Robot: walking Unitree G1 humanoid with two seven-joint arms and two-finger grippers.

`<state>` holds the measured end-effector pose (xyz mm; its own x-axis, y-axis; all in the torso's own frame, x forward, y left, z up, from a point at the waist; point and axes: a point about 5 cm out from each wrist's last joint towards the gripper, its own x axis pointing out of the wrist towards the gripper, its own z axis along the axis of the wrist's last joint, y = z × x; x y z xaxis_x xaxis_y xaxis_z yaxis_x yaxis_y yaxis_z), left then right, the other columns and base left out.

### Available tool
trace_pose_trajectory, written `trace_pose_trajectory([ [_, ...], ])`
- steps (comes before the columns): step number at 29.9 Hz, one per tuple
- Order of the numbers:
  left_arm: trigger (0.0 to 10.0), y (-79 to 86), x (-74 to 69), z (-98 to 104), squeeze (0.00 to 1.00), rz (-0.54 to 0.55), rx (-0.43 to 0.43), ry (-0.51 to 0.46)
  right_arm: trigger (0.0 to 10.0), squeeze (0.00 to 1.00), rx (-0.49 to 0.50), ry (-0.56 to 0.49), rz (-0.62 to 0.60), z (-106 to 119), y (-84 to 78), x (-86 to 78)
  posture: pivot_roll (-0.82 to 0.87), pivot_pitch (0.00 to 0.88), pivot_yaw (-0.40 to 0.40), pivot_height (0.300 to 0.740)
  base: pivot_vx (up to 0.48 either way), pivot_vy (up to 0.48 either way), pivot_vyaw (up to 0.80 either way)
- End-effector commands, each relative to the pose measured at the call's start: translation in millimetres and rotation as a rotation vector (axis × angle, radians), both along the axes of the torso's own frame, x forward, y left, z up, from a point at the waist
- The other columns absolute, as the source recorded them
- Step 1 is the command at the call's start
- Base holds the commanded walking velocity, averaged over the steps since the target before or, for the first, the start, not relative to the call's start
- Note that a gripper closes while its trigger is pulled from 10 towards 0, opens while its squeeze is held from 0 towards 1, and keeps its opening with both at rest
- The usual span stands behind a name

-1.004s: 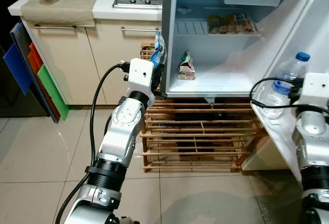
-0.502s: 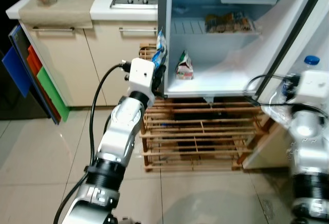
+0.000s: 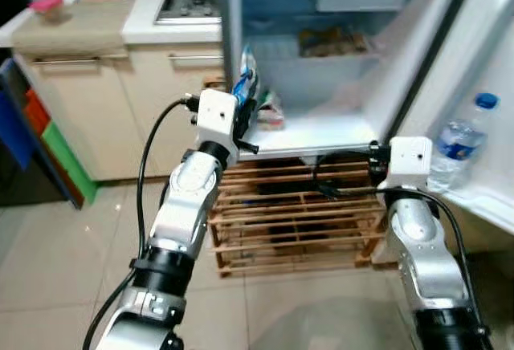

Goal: Restocking fridge

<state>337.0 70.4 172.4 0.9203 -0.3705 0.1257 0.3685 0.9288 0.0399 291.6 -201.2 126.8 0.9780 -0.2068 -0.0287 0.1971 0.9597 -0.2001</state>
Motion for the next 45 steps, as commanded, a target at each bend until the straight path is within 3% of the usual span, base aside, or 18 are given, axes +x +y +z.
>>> trace_pose_trajectory([
  [1, 10.0, 11.4, 4.8, 6.7, 0.00, 0.039, -0.005, -0.023, 10.0, 0.14, 0.011, -0.022, 0.025, 6.7, 7.2, 1.6, -0.18, 0.003, 0.019, 0.740, 0.398, -0.266, 0.00],
  [7, 10.0, 16.0, 7.0, 7.8, 0.00, 0.067, -0.022, -0.012, 10.0, 0.14, 0.019, -0.040, 0.078, 13.4, 11.6, 3.8, -0.18, 0.000, 0.029, 0.740, 0.426, -0.040, 0.00],
  [12, 10.0, 17.1, 8.9, 4.9, 0.00, 0.081, -0.018, -0.008, 10.0, 0.14, 0.053, -0.079, 0.222, 20.6, 31.9, 3.9, -0.19, 0.000, 0.039, 0.740, 0.156, 0.000, 0.00],
  [13, 10.0, 14.4, 8.5, 5.7, 0.00, 0.066, -0.011, -0.013, 10.0, 0.14, 0.088, -0.093, 0.295, 24.7, 44.2, 1.4, -0.19, 0.000, 0.040, 0.740, 0.000, 0.000, 0.00],
  [16, 10.0, 9.3, 7.1, 5.3, 0.00, 0.047, 0.007, -0.021, 10.0, 0.14, 0.125, -0.094, 0.379, 27.4, 57.1, -4.7, -0.20, 0.008, 0.039, 0.740, 0.000, 0.000, 0.00],
  [24, 10.0, -14.0, 7.8, 2.8, 0.00, -0.006, 0.123, -0.038, 10.0, 0.13, 0.154, -0.054, 0.439, 25.1, 62.1, -24.3, -0.24, 0.051, 0.039, 0.740, 0.000, 0.000, 0.00],
  [27, 10.0, -26.8, 14.2, -5.3, 0.00, -0.046, 0.289, -0.048, 10.0, 0.13, 0.166, -0.029, 0.463, 24.9, 60.7, -35.6, -0.27, 0.076, 0.052, 0.740, 0.000, 0.000, 0.00],
  [32, 10.0, -33.7, 20.3, -19.2, 0.00, -0.076, 0.454, -0.039, 10.0, 0.14, 0.147, -0.012, 0.431, 24.1, 51.6, -50.8, -0.33, 0.103, 0.086, 0.740, 0.000, 0.000, 0.00],
  [33, 10.0, -33.7, 20.3, -19.2, 0.00, -0.076, 0.454, -0.039, 10.0, 0.14, 0.147, -0.012, 0.431, 24.1, 51.6, -50.8, -0.33, 0.103, 0.086, 0.740, 0.000, 0.000, 0.00],
  [35, 10.0, -32.5, 25.5, -33.2, 0.00, -0.078, 0.648, -0.043, 10.0, 0.14, 0.141, 0.002, 0.399, 23.4, 47.9, -61.9, -0.38, 0.130, 0.108, 0.740, 0.000, 0.000, 0.00],
  [36, 10.0, -32.5, 25.5, -33.2, 0.00, -0.078, 0.648, -0.043, 10.0, 0.14, 0.141, 0.002, 0.399, 23.4, 47.9, -61.9, -0.38, 0.130, 0.108, 0.740, 0.000, 0.000, 0.00],
  [39, 10.0, -29.9, 31.0, -39.1, 0.00, -0.061, 0.803, -0.064, 10.0, 0.14, 0.137, 0.027, 0.367, 21.0, 44.5, -77.1, -0.42, 0.164, 0.120, 0.740, 0.000, 0.000, 0.00],
  [45, 10.0, -29.0, 37.5, -35.5, 0.00, -0.034, 0.897, -0.104, 10.0, 0.14, 0.146, 0.050, 0.334, 22.2, 41.9, -97.4, -0.47, 0.216, 0.130, 0.740, 0.000, 0.000, 0.00],
])
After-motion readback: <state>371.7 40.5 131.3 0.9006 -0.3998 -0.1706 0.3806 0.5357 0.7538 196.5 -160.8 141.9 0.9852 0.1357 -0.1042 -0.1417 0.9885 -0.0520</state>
